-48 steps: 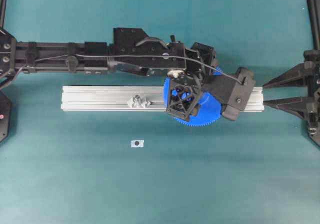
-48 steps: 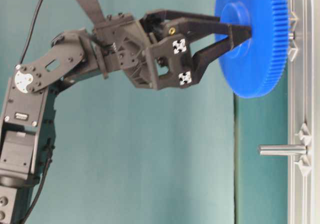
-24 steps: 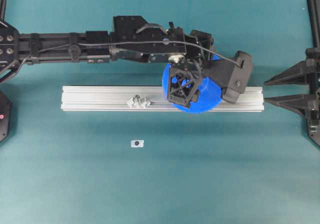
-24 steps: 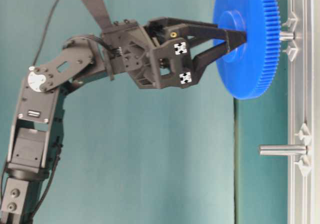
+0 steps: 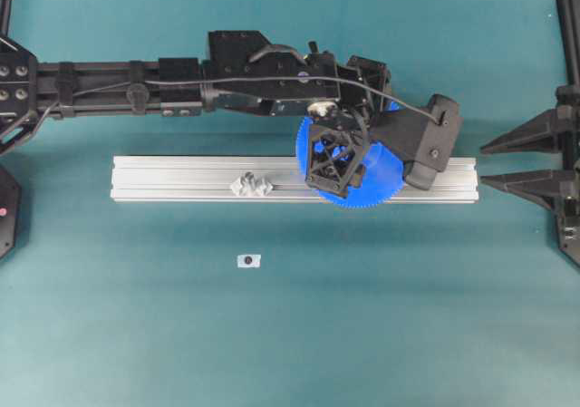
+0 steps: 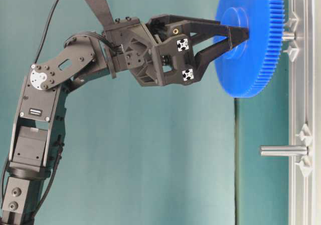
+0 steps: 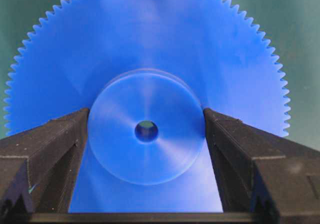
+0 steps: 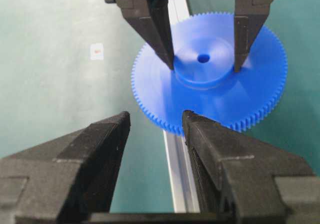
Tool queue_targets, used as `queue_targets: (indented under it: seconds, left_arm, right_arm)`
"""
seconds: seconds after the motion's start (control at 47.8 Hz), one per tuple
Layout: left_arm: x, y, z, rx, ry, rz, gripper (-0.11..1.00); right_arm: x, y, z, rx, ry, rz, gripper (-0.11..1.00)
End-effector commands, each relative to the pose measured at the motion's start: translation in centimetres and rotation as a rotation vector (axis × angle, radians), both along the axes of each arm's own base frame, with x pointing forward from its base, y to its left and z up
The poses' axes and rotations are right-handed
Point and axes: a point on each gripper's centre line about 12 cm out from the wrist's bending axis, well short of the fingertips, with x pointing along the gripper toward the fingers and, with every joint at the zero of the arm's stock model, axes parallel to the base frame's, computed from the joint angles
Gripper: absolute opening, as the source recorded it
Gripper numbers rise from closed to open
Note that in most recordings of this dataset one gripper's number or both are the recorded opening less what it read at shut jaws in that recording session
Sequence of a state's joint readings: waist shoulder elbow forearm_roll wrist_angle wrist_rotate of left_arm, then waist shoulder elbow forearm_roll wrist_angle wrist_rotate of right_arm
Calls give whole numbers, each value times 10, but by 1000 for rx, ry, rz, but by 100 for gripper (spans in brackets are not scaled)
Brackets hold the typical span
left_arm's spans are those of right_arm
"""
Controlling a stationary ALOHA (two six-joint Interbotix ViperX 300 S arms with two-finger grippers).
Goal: Insert the large gear onto the shaft.
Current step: 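Align the gear's center hole above the right shaft tip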
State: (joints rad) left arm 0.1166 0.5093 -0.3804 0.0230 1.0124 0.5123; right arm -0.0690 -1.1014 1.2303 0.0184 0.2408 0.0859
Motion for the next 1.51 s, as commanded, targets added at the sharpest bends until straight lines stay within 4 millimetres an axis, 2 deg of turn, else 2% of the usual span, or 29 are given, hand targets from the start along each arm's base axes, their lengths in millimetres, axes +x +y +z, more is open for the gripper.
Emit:
queue_targets:
  seconds: [0.0, 0.314, 0.753, 1.172, 1.381, 1.485]
  left_arm:
    - [1, 6, 20, 9, -48, 10, 79]
    - [-2, 25, 20, 9, -50, 47, 79]
    - [1, 26, 14, 8, -52, 51, 79]
    - [-3, 13, 8, -20, -19, 73, 79]
    - [0, -3, 4, -23, -16, 47, 79]
    - [-1, -4, 4, -27, -13, 49, 79]
  right_arm:
    - [2, -1, 4, 5, -13, -7, 57]
    - [2, -1, 5, 5, -13, -9, 57]
    - [2, -1, 5, 5, -14, -9, 57]
    - [2, -1, 5, 6, -13, -9, 57]
    - [2, -2, 5, 6, -13, -14, 57]
    - [1, -3, 5, 6, -13, -19, 57]
